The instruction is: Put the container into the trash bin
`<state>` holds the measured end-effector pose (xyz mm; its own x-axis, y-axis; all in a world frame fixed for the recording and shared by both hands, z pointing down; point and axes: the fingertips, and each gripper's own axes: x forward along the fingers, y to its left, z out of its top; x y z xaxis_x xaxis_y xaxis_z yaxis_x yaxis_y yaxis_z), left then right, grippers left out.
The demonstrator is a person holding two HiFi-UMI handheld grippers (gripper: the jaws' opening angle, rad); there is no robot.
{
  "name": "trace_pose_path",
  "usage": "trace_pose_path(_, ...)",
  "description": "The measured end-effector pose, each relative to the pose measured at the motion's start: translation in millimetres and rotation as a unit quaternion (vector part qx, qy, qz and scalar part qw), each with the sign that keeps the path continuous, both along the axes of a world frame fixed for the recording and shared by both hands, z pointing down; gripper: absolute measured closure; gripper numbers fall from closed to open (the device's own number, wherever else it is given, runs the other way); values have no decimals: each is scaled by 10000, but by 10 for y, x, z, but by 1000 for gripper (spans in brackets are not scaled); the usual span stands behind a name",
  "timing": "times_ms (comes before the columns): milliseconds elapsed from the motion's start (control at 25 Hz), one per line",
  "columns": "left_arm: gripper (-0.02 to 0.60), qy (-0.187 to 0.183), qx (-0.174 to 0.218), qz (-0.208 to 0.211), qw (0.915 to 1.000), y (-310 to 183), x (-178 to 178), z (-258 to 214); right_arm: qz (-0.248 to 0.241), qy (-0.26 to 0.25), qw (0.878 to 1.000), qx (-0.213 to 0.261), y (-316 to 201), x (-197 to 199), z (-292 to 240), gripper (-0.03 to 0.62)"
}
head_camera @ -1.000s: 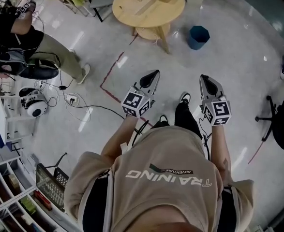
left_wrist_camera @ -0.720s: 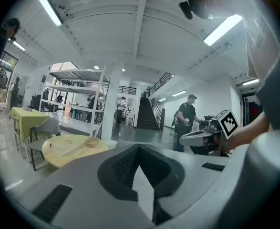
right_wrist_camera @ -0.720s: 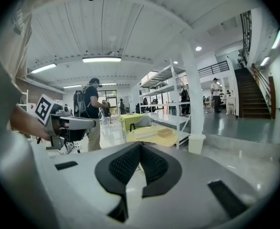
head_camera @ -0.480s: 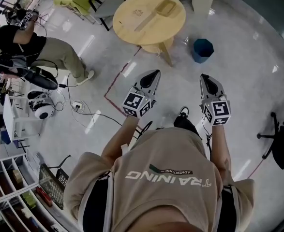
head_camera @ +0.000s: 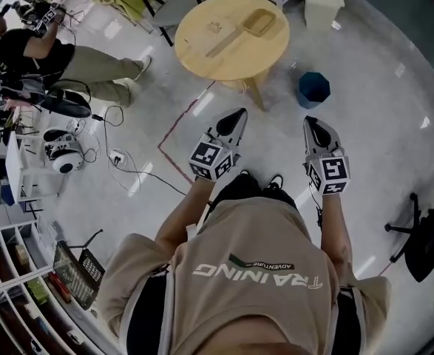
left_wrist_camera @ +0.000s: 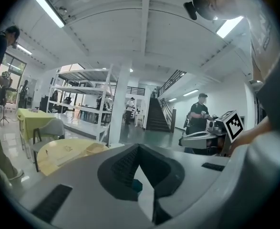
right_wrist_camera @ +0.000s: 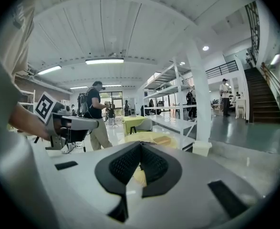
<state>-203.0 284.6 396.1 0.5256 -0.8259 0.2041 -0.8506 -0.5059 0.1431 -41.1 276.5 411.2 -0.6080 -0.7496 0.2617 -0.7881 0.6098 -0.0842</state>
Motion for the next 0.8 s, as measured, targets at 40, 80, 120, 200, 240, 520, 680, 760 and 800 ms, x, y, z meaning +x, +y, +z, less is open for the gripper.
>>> trace_pose_path(40, 575, -1, -8, -16, 10000, -83, -15, 15, -29, 10, 10000, -26, -66, -19, 25, 591)
trace_pose_path(80, 574, -3, -10, -30, 10000, -171, -30, 32, -47, 17, 10000, -45, -136, -39, 52, 591)
trace_pose_path(120, 574, -9, -8, -32, 10000, -255, -43, 50, -50, 23, 10000, -62, -204, -59, 82, 591)
trace_pose_path(200, 574, -12, -1, 21, 10000, -391, -72, 89, -15, 43, 9999, -99, -318, -106, 144, 591)
trace_pose_path(240, 574, -8, 8, 68, 10000, -455, -93, 107, 12, 55, 9999, -110, -373, -137, 164, 591)
trace_pose_path(520, 575, 32, 104, 309, 9995, -1157, -357, 102, 143, 158, 9998, 8, -1028, -437, 4, 591)
trace_pose_path(680, 574, 78, 174, 456, 9988, -1600, -516, 27, 240, 180, 9995, 115, -1450, -642, -105, 591)
trace_pose_path(760, 574, 66, 179, 528, 9984, -1761, -599, 21, 315, 183, 9992, 146, -1605, -734, -135, 591)
trace_pose_path(800, 574, 54, 177, 563, 9982, -1838, -641, 22, 358, 180, 9991, 149, -1673, -778, -137, 591)
